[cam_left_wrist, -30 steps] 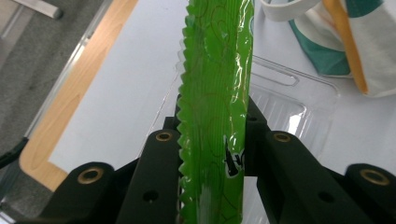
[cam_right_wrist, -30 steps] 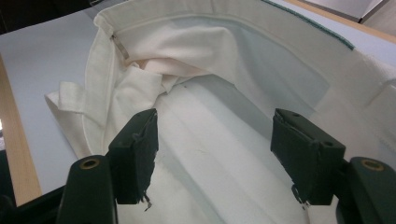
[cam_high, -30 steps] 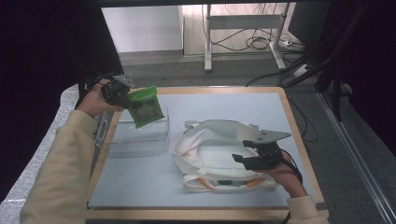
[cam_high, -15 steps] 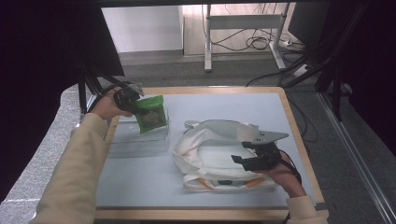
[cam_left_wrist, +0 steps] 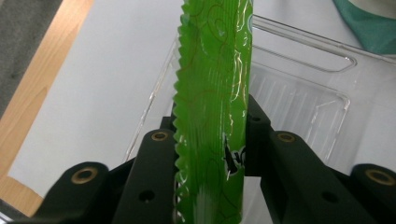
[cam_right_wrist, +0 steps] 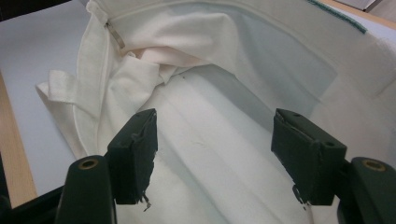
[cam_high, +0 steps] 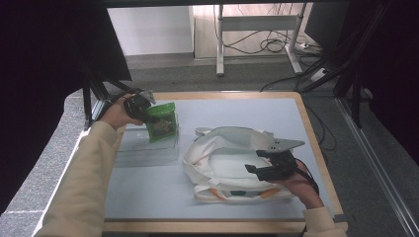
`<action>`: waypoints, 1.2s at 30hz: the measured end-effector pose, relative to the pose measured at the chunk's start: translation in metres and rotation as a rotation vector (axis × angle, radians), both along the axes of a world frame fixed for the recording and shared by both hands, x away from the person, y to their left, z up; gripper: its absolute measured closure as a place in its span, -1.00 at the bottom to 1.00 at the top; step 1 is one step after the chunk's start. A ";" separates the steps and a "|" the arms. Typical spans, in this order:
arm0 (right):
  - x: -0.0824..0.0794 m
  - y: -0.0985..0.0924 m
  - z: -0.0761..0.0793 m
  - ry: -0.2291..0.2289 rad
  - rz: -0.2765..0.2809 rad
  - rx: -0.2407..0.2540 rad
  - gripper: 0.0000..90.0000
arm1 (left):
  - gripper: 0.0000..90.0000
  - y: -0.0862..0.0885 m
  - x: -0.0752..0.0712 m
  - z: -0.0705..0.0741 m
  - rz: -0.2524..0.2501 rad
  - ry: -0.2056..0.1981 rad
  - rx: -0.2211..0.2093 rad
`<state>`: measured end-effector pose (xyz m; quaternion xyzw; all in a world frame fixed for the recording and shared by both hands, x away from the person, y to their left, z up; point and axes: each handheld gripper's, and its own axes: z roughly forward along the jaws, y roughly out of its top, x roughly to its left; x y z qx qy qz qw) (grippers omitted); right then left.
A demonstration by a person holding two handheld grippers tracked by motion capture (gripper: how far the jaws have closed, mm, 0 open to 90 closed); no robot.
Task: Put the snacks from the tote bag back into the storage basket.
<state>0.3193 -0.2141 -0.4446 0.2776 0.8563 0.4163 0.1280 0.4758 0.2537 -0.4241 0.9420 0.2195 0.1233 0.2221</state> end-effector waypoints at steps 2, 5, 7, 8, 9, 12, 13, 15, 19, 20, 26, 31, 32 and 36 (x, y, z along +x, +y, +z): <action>0.000 0.000 0.000 0.000 -0.001 -0.005 -0.30 | 0.42 0.000 0.000 0.002 0.000 -0.028 -0.013; 0.000 0.000 -0.001 0.000 -0.001 -0.007 -0.30 | 0.22 0.000 -0.002 0.008 -0.006 -0.105 -0.034; 0.000 0.000 -0.001 0.000 -0.002 -0.006 -0.30 | 0.11 -0.001 -0.003 0.013 -0.006 -0.142 -0.051; 0.000 0.000 -0.001 0.001 -0.003 -0.009 -0.30 | 0.08 -0.002 -0.003 0.015 -0.004 -0.153 -0.047; 0.000 0.001 -0.001 0.001 -0.002 -0.011 -0.30 | 0.07 -0.002 -0.003 0.016 -0.006 -0.157 -0.048; 0.000 0.001 -0.001 0.000 -0.001 -0.012 -0.31 | 0.05 -0.003 -0.003 0.021 -0.007 -0.175 -0.050; 0.000 0.001 -0.001 0.001 -0.002 -0.012 -0.31 | 0.04 -0.003 -0.003 0.023 -0.007 -0.179 -0.056; 0.000 0.001 -0.002 0.002 -0.003 -0.012 -0.31 | 0.03 -0.004 -0.004 0.026 -0.005 -0.193 -0.065; 0.001 0.000 -0.002 0.003 -0.004 -0.011 -0.31 | -0.02 -0.003 -0.005 0.032 0.004 -0.222 -0.086; 0.001 0.000 -0.002 0.003 -0.004 -0.011 -0.31 | -0.02 -0.002 -0.006 0.034 0.006 -0.222 -0.092; 0.001 0.001 -0.003 0.003 0.000 -0.012 -0.31 | -0.05 -0.002 -0.009 0.038 0.010 -0.199 -0.111; 0.000 0.002 -0.002 0.003 0.001 -0.013 -0.31 | -0.07 -0.002 -0.011 0.037 0.018 -0.169 -0.120; 0.000 0.002 -0.002 0.003 0.002 -0.013 -0.31 | -0.07 -0.002 -0.011 0.037 0.024 -0.165 -0.127; 0.000 0.002 -0.002 0.003 0.003 -0.012 -0.31 | -0.13 -0.002 -0.015 0.036 0.050 -0.142 -0.141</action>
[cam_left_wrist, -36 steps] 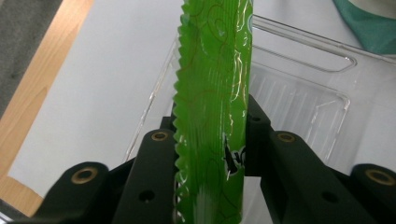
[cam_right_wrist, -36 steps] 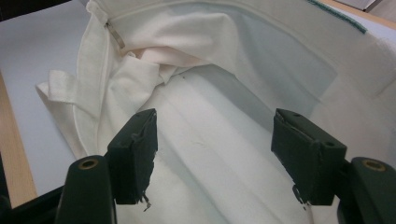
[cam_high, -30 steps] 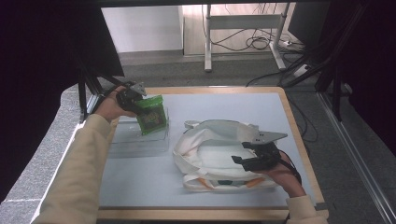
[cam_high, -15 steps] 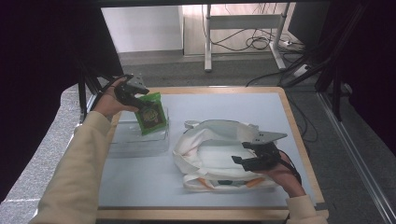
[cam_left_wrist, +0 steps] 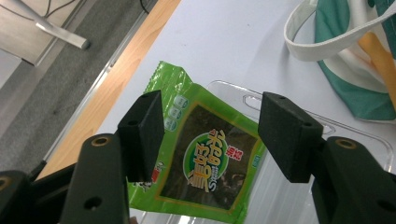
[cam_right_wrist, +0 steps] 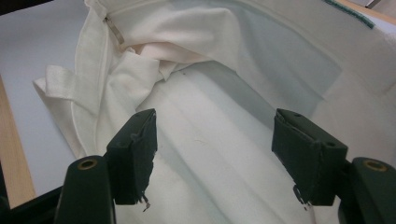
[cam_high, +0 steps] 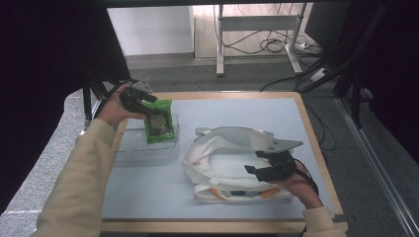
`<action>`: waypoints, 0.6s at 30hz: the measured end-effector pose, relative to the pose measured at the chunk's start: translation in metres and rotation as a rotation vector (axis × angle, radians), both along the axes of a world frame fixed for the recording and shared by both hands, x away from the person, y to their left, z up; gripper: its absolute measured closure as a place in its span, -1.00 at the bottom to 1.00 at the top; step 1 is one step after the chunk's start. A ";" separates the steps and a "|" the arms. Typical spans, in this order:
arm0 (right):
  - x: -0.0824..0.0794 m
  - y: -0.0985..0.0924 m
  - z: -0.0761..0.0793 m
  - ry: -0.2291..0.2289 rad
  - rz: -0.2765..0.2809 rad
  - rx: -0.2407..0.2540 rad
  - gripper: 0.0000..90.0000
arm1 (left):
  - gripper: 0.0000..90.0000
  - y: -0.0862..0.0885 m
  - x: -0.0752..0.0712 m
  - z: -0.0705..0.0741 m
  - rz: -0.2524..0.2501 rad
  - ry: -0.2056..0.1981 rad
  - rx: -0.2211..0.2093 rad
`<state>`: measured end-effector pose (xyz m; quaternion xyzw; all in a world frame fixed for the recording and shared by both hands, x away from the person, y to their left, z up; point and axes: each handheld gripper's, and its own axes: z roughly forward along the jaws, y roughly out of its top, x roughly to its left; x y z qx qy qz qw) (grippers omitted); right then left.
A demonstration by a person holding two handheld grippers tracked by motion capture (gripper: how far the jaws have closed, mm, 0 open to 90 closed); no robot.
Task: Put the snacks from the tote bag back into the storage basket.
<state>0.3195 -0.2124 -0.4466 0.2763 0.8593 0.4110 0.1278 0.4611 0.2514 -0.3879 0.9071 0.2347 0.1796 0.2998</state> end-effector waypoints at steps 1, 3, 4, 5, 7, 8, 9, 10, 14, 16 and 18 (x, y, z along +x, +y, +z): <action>0.000 0.000 0.000 0.000 0.000 0.000 -0.31 | -0.15 0.000 -0.001 0.000 0.005 0.006 -0.002; 0.000 0.000 0.000 0.000 0.001 0.001 -0.31 | -0.15 0.000 -0.003 0.000 0.016 0.026 -0.012; 0.000 0.000 0.000 -0.001 0.000 0.002 -0.31 | -0.15 0.000 -0.004 0.001 0.023 0.038 -0.017; 0.000 0.000 0.000 0.000 0.001 0.003 -0.31 | -0.15 0.000 -0.005 0.001 0.027 0.047 -0.020; 0.000 0.000 0.001 0.000 0.000 0.004 -0.31 | -0.15 0.000 -0.008 0.002 0.036 0.065 -0.029; -0.001 0.000 0.001 0.000 0.001 0.004 -0.31 | -0.15 0.001 -0.010 0.003 0.042 0.074 -0.036; -0.001 0.000 0.001 0.000 0.002 0.004 -0.31 | -0.15 0.001 -0.011 0.003 0.042 0.078 -0.036; -0.001 0.000 0.001 -0.001 0.003 0.004 -0.31 | -0.14 0.001 -0.013 0.004 0.047 0.086 -0.040; -0.001 0.000 0.002 -0.002 0.005 0.004 -0.31 | -0.14 0.001 -0.018 0.005 0.055 0.101 -0.044; -0.001 0.000 0.002 -0.002 0.006 0.003 -0.31 | -0.14 0.000 -0.022 0.005 0.061 0.104 -0.047; -0.002 0.000 0.002 -0.002 0.007 0.004 -0.31 | -0.15 0.000 -0.025 0.006 0.065 0.105 -0.051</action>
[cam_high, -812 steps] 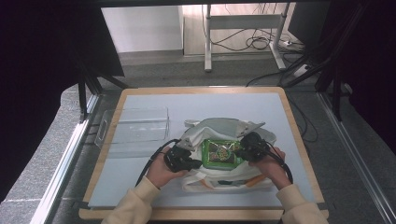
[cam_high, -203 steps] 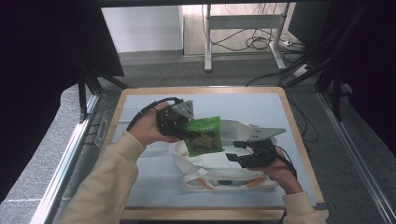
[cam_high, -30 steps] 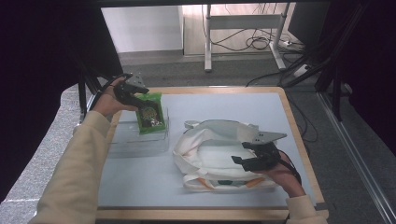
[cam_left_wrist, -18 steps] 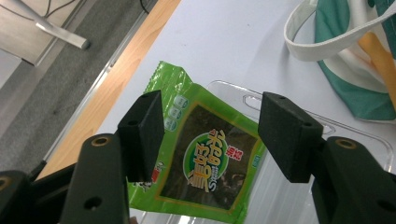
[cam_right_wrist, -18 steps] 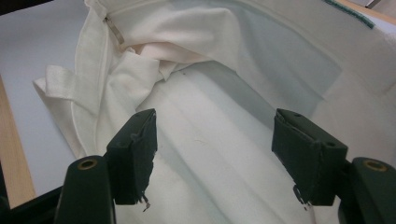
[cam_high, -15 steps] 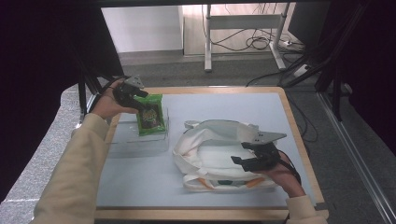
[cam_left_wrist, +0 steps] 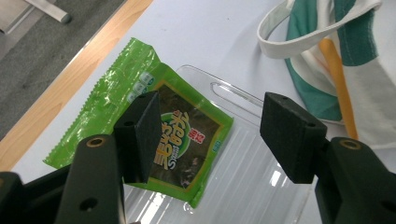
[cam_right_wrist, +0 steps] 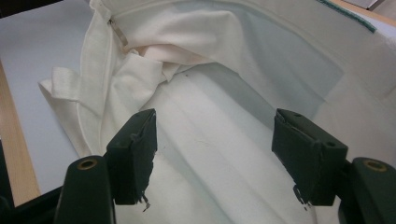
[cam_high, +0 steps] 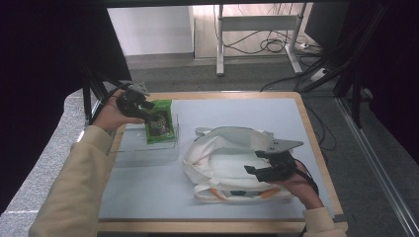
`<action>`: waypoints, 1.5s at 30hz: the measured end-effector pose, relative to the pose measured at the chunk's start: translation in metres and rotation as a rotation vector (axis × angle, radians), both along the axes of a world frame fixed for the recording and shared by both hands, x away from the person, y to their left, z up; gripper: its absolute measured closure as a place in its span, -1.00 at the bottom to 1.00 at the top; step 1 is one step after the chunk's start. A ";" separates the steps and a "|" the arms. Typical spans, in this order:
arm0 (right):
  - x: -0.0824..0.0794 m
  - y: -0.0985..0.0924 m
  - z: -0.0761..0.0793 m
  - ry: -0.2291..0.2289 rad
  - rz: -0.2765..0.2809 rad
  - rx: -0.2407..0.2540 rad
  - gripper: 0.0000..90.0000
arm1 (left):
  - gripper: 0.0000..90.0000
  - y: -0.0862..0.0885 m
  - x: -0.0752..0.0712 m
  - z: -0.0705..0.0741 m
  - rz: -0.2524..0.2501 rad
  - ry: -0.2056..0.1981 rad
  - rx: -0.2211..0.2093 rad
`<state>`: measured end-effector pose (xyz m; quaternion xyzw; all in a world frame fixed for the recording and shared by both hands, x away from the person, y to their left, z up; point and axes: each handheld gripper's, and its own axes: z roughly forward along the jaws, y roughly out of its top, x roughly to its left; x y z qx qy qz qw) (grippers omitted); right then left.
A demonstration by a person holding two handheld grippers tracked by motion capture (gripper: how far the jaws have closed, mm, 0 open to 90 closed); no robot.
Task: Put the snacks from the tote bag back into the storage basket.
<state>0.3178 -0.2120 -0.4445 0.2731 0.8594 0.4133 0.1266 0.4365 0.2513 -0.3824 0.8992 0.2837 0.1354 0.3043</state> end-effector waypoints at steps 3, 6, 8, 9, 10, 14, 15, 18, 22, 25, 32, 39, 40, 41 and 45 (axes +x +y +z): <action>0.000 0.000 0.001 0.000 -0.002 0.001 -0.31 | -0.16 0.001 -0.005 -0.001 0.013 0.007 -0.007; -0.001 0.001 0.001 -0.005 -0.006 0.001 -0.31 | -0.18 0.000 -0.011 -0.001 0.023 0.011 -0.008; -0.001 0.001 0.002 -0.008 -0.009 0.004 -0.31 | -0.18 -0.001 -0.014 -0.002 0.038 0.015 -0.016; -0.001 0.001 0.002 -0.008 -0.009 0.007 -0.31 | -0.18 -0.001 -0.015 -0.002 0.042 0.015 -0.018; -0.001 0.001 0.002 -0.009 -0.007 0.005 -0.31 | -0.18 -0.002 -0.017 -0.002 0.043 0.015 -0.020; -0.002 0.002 0.002 -0.010 -0.004 0.001 -0.31 | -0.19 -0.005 -0.023 -0.004 0.043 0.010 -0.011; -0.002 0.002 0.002 -0.011 -0.005 0.000 -0.31 | -0.19 -0.006 -0.025 -0.005 0.044 0.008 -0.011; -0.002 0.002 0.003 -0.013 -0.006 0.002 -0.31 | -0.19 -0.008 -0.029 -0.008 0.054 0.002 -0.010; -0.003 0.002 0.003 -0.012 -0.007 -0.001 -0.31 | -0.15 -0.006 -0.030 -0.013 0.102 -0.004 -0.017; -0.003 0.003 0.002 -0.011 -0.007 -0.004 -0.31 | 0.31 0.000 -0.027 -0.020 0.144 0.001 -0.014; -0.002 0.002 0.002 -0.012 -0.009 -0.003 -0.31 | 0.94 0.020 -0.012 -0.040 0.321 0.056 -0.029; -0.002 0.000 0.002 -0.015 -0.017 -0.001 -0.31 | 0.99 0.040 0.002 -0.057 0.473 0.061 -0.029; -0.002 0.000 0.002 -0.014 -0.017 -0.002 -0.31 | 0.98 0.041 0.003 -0.059 0.491 0.056 -0.016; -0.002 0.000 0.002 -0.014 -0.018 -0.003 -0.31 | 0.98 0.041 0.006 -0.061 0.504 0.055 -0.007; -0.002 0.000 0.002 -0.015 -0.018 -0.007 -0.31 | 0.98 0.041 0.016 -0.069 0.547 0.069 0.017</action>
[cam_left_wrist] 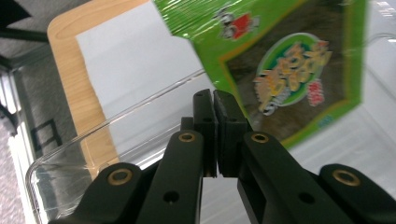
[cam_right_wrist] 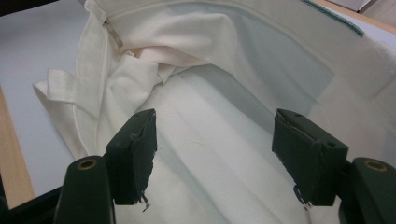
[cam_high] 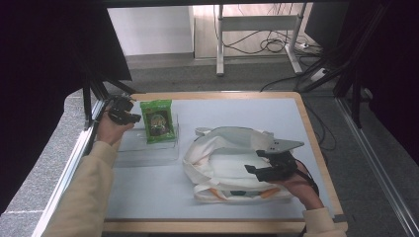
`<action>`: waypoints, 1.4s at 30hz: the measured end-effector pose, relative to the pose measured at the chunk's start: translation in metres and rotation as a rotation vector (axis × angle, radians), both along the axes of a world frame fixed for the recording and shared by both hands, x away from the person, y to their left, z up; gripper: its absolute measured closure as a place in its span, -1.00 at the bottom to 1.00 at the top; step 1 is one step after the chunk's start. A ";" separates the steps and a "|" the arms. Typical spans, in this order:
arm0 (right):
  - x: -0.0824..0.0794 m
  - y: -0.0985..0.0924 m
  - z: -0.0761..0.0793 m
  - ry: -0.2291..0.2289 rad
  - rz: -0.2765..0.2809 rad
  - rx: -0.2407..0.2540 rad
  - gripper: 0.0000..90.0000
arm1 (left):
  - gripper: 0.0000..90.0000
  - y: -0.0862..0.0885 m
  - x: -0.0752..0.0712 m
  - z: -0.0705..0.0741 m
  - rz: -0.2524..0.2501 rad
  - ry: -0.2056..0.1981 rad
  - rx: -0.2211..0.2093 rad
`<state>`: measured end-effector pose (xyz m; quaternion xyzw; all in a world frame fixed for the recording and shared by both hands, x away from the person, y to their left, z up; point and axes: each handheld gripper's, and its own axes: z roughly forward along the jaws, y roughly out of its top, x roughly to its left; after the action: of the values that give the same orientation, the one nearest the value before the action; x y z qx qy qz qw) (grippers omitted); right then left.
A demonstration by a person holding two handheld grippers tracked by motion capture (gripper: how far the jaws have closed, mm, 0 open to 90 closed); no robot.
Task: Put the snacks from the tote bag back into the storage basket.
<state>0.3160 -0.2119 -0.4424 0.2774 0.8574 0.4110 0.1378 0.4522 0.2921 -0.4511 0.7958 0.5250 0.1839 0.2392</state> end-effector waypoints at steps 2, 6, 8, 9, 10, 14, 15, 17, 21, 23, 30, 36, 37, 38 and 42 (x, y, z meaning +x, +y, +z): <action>0.000 0.000 0.000 -0.002 -0.001 -0.004 -0.31 | 0.98 0.000 0.004 -0.003 0.011 0.011 -0.008; 0.000 0.000 0.000 -0.003 -0.001 -0.006 -0.31 | 0.99 -0.002 0.010 -0.008 0.022 0.015 -0.020; 0.000 -0.001 0.000 -0.003 -0.005 -0.007 -0.31 | 0.99 -0.003 0.013 -0.010 0.022 0.019 -0.022; 0.000 -0.002 0.000 -0.003 -0.006 -0.004 -0.31 | 0.99 -0.004 0.014 -0.011 0.023 0.020 -0.026; 0.000 -0.003 0.000 -0.004 -0.008 -0.003 -0.31 | 0.99 -0.005 0.015 -0.011 0.023 0.021 -0.028; 0.000 -0.004 0.000 -0.003 -0.013 -0.005 -0.31 | 0.99 -0.010 0.019 -0.011 0.018 0.023 -0.024; 0.000 -0.004 0.000 -0.004 -0.012 -0.005 -0.31 | 1.00 -0.011 0.020 -0.011 0.016 0.022 -0.022; 0.000 -0.004 0.000 -0.003 -0.013 -0.006 -0.31 | 1.00 -0.016 0.023 -0.008 0.009 0.023 -0.022; 0.000 -0.005 0.000 -0.002 -0.013 -0.006 -0.31 | 1.00 -0.024 0.028 -0.002 0.002 0.017 -0.017; 0.000 -0.004 0.001 -0.002 -0.012 -0.008 -0.31 | 1.00 -0.028 0.030 0.000 -0.002 0.010 -0.005; 0.000 -0.006 0.000 -0.002 -0.014 -0.011 -0.31 | 0.98 -0.026 0.029 -0.005 0.008 0.028 -0.010; 0.000 -0.007 0.000 -0.002 -0.017 -0.013 -0.31 | 0.98 -0.014 0.024 -0.008 0.025 0.027 -0.021; 0.000 -0.006 -0.001 -0.002 -0.016 -0.011 -0.31 | 0.99 -0.013 0.024 -0.008 0.027 0.028 -0.021; 0.000 -0.006 -0.001 -0.001 -0.015 -0.012 -0.31 | 0.99 -0.011 0.024 -0.007 0.027 0.027 -0.020; 0.000 -0.005 -0.001 0.001 -0.013 -0.016 -0.31 | 0.98 -0.008 0.022 -0.004 0.028 0.022 -0.022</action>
<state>0.3156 -0.2164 -0.4430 0.2819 0.8589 0.4032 0.1420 0.4738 0.2842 -0.4553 0.7876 0.5407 0.1726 0.2398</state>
